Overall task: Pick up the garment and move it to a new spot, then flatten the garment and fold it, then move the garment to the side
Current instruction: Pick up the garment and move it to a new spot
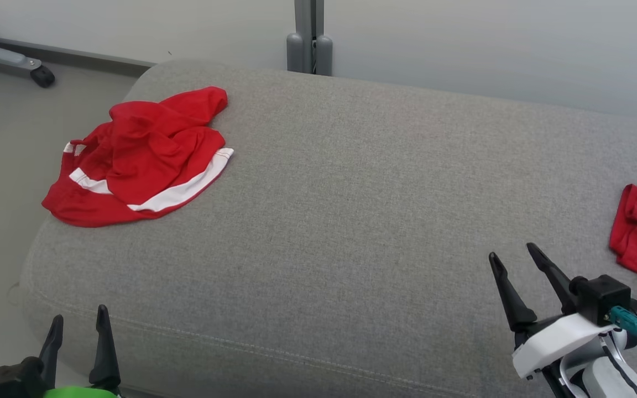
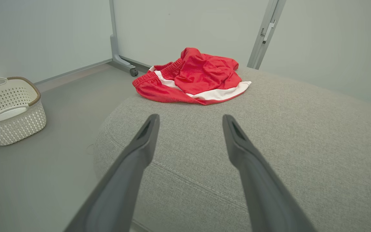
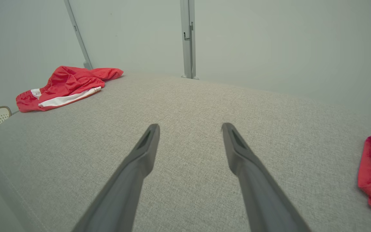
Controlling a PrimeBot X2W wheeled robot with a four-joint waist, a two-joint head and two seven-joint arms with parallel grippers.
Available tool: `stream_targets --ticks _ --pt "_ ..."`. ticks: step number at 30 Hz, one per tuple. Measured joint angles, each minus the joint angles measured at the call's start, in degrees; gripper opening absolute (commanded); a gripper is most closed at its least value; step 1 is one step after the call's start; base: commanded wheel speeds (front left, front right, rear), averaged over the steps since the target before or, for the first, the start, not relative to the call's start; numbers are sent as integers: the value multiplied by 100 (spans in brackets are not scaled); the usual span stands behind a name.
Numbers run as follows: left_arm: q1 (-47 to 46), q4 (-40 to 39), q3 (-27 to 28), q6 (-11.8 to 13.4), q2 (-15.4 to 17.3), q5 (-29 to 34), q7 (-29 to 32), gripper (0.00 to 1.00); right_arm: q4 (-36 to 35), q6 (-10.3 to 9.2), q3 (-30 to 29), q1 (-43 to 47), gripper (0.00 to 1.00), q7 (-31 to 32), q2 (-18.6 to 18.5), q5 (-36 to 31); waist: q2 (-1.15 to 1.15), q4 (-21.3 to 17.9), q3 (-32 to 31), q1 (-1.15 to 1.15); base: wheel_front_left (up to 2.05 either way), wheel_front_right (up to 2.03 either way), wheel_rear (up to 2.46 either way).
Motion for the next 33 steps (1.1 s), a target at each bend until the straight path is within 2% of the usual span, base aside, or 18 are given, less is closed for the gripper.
stream_targets --ticks 8,17,23,28,33 --pt "-112 -111 92 -43 4 -131 0 100 -197 26 -29 -434 100 0 -175 -163 0 -25 397 0 0 0 0" --pt "-1076 -234 303 -99 156 -396 233 100 -538 98 -90 -1002 100 75 -492 -318 0 -97 1064 0 0 0 0" --pt "-1980 -244 515 -142 248 -824 632 100 -857 119 -111 -1416 100 220 -681 -422 0 -165 1538 0 0 0 0" --pt "-2798 22 622 -130 483 -929 1114 100 -1126 153 -114 -1667 100 330 -798 -495 0 -216 1943 0 0 0 0" --pt "-3529 410 806 0 631 -1189 1558 100 -1383 179 -98 -1914 100 480 -882 -603 0 -267 2351 0 0 0 0"
